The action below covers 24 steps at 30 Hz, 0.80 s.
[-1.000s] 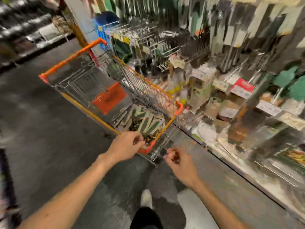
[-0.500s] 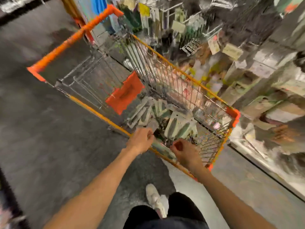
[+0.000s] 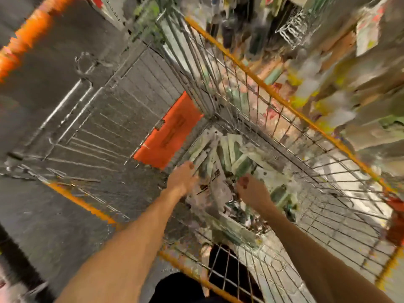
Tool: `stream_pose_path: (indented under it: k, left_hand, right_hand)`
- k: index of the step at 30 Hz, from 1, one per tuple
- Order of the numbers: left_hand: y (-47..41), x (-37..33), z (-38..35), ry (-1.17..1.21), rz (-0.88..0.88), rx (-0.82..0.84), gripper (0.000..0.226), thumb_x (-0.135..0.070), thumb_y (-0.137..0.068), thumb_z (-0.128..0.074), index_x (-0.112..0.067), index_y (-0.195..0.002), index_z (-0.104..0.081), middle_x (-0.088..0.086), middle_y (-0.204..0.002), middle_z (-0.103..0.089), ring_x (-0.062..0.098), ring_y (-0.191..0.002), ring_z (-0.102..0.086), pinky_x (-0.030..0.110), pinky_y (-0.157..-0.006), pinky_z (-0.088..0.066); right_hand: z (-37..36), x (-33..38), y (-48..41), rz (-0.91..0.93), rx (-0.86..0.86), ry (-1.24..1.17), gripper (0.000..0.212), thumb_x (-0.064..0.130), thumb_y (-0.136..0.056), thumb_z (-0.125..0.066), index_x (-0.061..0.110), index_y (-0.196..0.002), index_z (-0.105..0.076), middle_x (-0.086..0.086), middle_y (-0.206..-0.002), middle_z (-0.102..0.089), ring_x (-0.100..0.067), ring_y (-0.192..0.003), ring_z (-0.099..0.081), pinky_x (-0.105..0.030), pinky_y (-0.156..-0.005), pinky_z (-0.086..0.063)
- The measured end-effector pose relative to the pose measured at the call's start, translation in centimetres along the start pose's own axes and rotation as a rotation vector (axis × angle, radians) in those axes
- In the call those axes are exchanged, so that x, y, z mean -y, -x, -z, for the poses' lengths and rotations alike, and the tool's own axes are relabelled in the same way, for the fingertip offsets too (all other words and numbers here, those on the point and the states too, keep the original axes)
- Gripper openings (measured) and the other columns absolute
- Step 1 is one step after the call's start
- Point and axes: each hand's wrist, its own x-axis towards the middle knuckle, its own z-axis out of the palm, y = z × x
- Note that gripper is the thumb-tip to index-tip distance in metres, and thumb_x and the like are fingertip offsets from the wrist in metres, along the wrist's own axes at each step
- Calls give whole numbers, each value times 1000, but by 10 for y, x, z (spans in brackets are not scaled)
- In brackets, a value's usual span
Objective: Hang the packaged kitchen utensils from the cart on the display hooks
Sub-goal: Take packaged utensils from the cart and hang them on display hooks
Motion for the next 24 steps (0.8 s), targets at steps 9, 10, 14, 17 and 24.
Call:
stream_pose_path:
  k: [9,10,14,17,24]
  left_hand:
    - [-109,25,-29,-86,40,-19,72,-36,-93,-65,-19,-152,-26,15,-150,-39,37,-133,-44,48,-100,-47]
    - [-116,28,-32,-123,20,-28,76,-36,-91,-68,-19,-152,-26,14,-151,-35,36,-135,-40,46,-100,-44]
    - [-138,42,-46,-370,-53,-116,96,-52,-80,-74,-14,-152,-23,13,-145,-36,33,-133,-35,42,-100,-41]
    - [-146,49,-49,-408,-104,-158,110,-61,-71,-77,-15,-152,-20,9,-138,-42,29,-126,-42,39,-100,-42]
    - [-151,67,-53,-396,-332,-232,93,-36,-76,-84,-3,-148,-34,16,-120,-59,33,-109,-58,39,-85,-56]
  right_hand:
    - [-11,19,-110,-12,96,174,39,23,-95,-58,9,-131,-53,-16,-127,-60,-32,-117,-57,-35,-94,-45]
    - [-16,18,-118,-13,95,178,40,24,-95,-59,9,-132,-53,-15,-131,-58,-32,-121,-54,-36,-99,-45]
    - [-40,22,-150,10,112,178,36,25,-96,-57,4,-125,-57,-15,-131,-55,-33,-122,-50,-44,-102,-44]
    - [-53,33,-168,32,100,175,26,26,-98,-54,1,-98,-57,-17,-114,-57,-27,-107,-49,-38,-92,-40]
    - [-74,46,-193,-92,54,-200,43,24,-92,-65,13,-130,-48,-15,-128,-55,-31,-101,-60,-49,-92,-52]
